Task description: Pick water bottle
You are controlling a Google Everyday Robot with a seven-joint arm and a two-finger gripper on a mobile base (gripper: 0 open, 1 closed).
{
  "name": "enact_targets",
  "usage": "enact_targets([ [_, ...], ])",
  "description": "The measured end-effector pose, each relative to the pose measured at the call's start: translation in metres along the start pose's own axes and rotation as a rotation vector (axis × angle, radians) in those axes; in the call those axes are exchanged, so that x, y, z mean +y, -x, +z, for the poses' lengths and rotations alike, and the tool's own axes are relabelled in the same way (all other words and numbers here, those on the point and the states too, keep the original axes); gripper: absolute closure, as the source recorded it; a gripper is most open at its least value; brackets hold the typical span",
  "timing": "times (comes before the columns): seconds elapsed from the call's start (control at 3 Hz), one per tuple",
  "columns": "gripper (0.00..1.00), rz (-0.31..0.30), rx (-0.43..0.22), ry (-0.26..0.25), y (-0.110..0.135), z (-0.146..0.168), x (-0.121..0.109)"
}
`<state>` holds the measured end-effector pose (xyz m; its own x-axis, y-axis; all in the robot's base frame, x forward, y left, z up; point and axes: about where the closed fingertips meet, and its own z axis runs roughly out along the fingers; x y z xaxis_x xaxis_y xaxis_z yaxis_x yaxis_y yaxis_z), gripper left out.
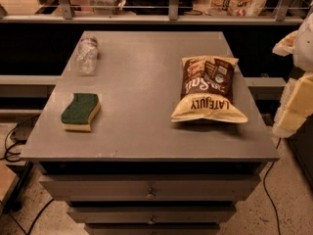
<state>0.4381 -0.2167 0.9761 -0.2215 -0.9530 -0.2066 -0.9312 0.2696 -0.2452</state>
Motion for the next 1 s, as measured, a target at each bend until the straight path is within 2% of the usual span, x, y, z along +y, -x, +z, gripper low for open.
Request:
enact_targets([
  [0.33, 0.00, 0.001, -0.001, -0.002, 0.001, 0.000, 0.000],
  [0.67, 0.00, 0.028, -0.070, 0.003, 0.015, 0.004, -0.001],
  [1.0, 0.00, 0.019, -0.205, 0.020, 0.051, 0.015, -0.003],
])
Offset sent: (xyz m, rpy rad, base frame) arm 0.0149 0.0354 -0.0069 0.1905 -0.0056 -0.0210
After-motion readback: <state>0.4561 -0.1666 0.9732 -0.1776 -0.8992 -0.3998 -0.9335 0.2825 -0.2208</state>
